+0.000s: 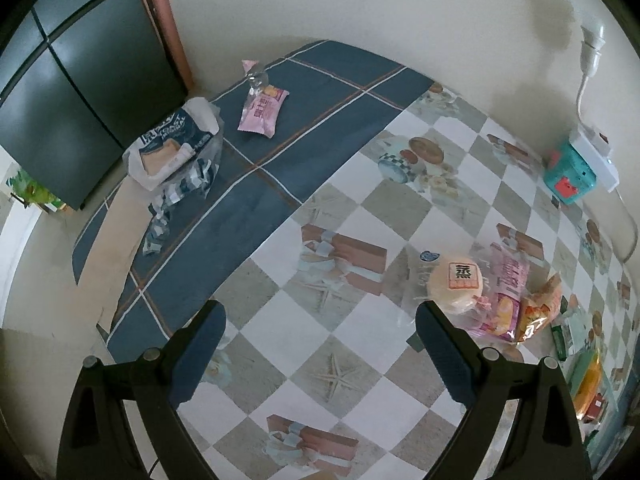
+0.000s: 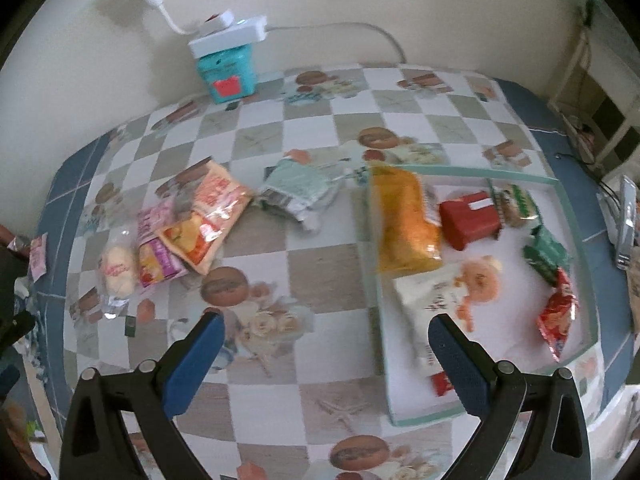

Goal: Organize snacks
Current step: 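Move both grippers back from the tray toward the snack pile, then grasp round steamed bun pack with left gripper while right gripper grasps yellow Swiss roll pack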

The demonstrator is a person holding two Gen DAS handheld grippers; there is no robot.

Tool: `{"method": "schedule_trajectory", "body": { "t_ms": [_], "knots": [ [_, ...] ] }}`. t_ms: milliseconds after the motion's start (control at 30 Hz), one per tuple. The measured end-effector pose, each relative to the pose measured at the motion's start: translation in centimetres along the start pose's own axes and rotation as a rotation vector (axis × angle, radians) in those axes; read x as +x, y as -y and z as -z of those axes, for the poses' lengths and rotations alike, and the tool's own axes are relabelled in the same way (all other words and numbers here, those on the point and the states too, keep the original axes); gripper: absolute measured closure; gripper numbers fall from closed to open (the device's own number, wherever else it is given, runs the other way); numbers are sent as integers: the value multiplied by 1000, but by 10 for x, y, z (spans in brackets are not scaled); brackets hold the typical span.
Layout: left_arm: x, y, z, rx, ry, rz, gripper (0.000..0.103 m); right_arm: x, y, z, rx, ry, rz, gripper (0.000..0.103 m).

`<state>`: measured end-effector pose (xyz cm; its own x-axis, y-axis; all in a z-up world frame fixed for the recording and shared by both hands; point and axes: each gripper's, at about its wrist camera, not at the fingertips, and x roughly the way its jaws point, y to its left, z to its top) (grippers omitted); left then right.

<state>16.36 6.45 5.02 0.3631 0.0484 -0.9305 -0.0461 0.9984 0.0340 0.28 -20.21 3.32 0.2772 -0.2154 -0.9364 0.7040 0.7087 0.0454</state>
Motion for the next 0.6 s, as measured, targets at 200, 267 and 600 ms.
{"method": "schedule_trajectory", "body": {
  "t_ms": [200,267,600],
  "knots": [
    [14,2,-3,-12,-29,5,7,7,-10,-4,-23,0,-8,0],
    [21,5,-3,-13,-48,11,7,10,-13,-6,-28,1,-19,0],
    [40,35,-9,23,-78,76,7,18,-4,-27,2,52,-48,0]
  ]
}}
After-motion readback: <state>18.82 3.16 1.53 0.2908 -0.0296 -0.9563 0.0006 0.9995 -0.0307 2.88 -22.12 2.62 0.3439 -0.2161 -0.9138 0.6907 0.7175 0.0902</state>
